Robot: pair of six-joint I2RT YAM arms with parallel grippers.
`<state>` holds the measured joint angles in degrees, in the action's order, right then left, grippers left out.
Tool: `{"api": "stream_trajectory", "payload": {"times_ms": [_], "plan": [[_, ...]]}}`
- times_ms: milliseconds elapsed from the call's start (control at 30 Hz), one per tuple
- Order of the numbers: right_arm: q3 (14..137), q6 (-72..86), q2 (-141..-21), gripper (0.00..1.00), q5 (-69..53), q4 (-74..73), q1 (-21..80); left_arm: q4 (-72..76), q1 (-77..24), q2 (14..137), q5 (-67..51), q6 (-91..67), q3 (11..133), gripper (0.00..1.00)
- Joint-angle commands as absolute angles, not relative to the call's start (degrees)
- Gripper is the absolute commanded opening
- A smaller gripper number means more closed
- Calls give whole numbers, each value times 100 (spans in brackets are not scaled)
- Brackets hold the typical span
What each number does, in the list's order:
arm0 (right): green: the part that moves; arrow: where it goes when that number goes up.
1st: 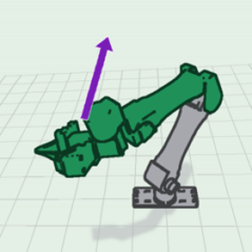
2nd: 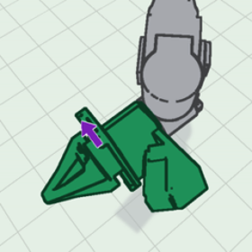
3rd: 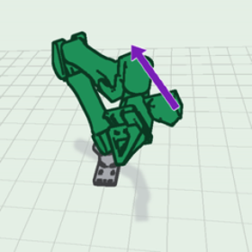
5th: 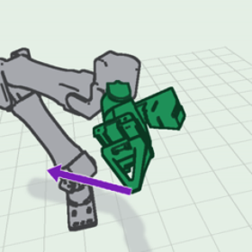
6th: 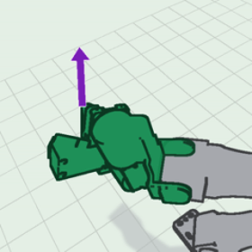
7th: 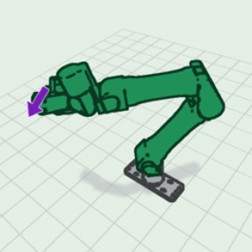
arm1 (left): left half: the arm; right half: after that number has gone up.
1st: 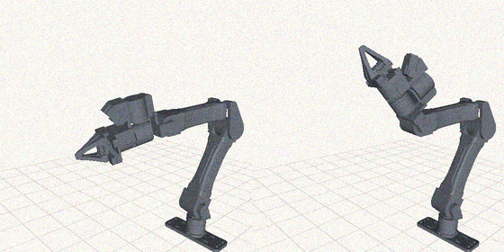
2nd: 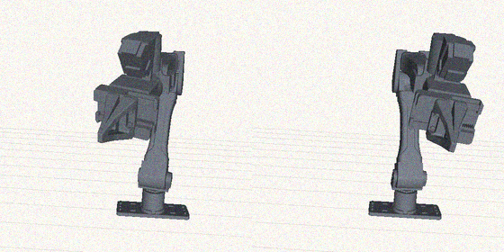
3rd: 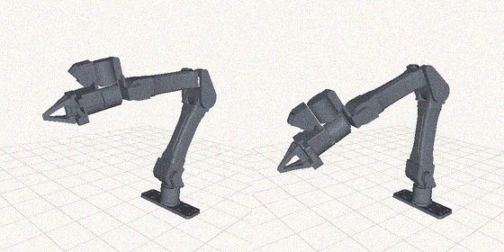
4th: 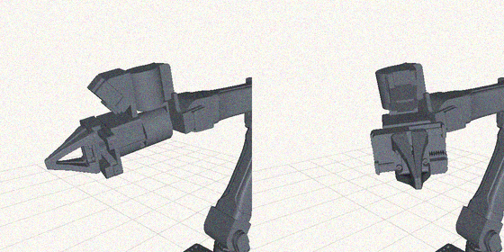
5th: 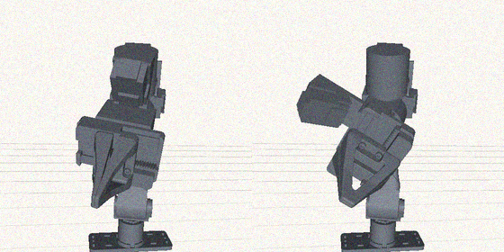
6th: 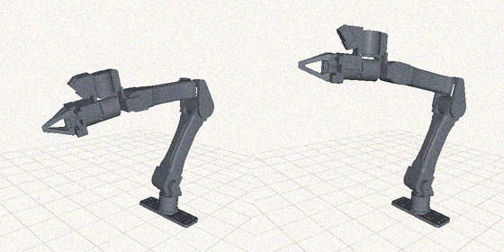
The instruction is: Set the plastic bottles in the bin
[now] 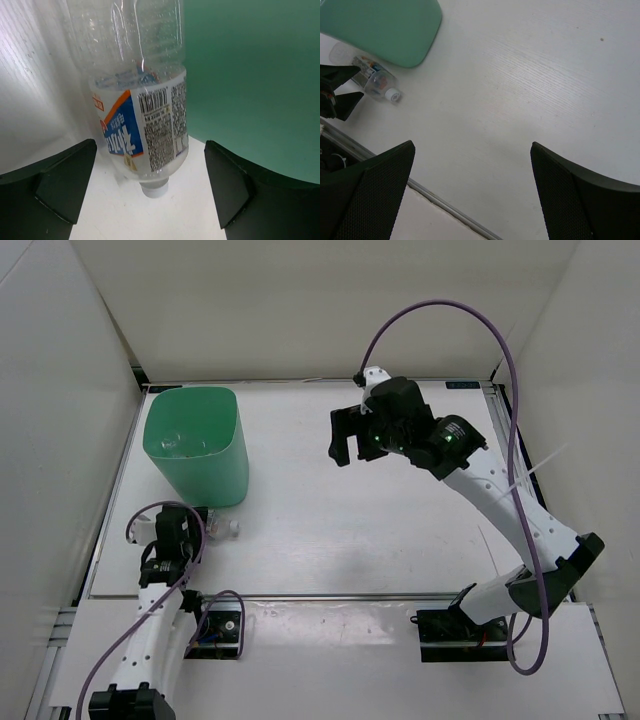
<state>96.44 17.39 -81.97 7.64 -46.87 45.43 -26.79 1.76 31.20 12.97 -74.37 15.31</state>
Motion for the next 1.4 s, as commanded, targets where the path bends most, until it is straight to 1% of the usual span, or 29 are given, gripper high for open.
{"api": "stream_trajectory", "payload": {"times_ms": [0,133,233,367,600,800,967,1067,1167,1333,1367], "plan": [[9598,1600,-7999,100,369,-4720,4491,-2259,395,3295,1125,-7269,1450,100],[9536,1600,-7946,100,369,-4825,4438,-2259,693,3524,889,-7453,1310,100],[9422,1600,-7884,100,203,-4825,4333,-2136,852,3858,458,-7453,1195,100],[9290,1600,-7726,100,18,-4825,4149,-1934,1089,4236,132,-7067,1195,100],[9185,1600,-7726,100,-105,-4825,4096,-1731,1669,4368,-219,-6645,1195,100],[9185,1600,-7726,100,-219,-4825,4096,-1486,1758,4386,-333,-6592,1248,100],[9132,1600,-7726,100,-220,-4825,4096,-888,1758,4701,-931,-6592,1037,100],[9079,1600,-7726,100,-220,-4825,4096,-888,1758,4633,-1063,-6539,915,88],[9079,1652,-7726,100,-220,-4877,4096,-888,1810,4404,-1256,-6425,678,67],[9079,1652,-7726,100,-220,-4931,4096,-888,1863,3666,-1827,-6477,343,58],[9079,1705,-7726,100,-220,-4931,4096,-1105,1863,3543,-1985,-6530,291,57]]}}
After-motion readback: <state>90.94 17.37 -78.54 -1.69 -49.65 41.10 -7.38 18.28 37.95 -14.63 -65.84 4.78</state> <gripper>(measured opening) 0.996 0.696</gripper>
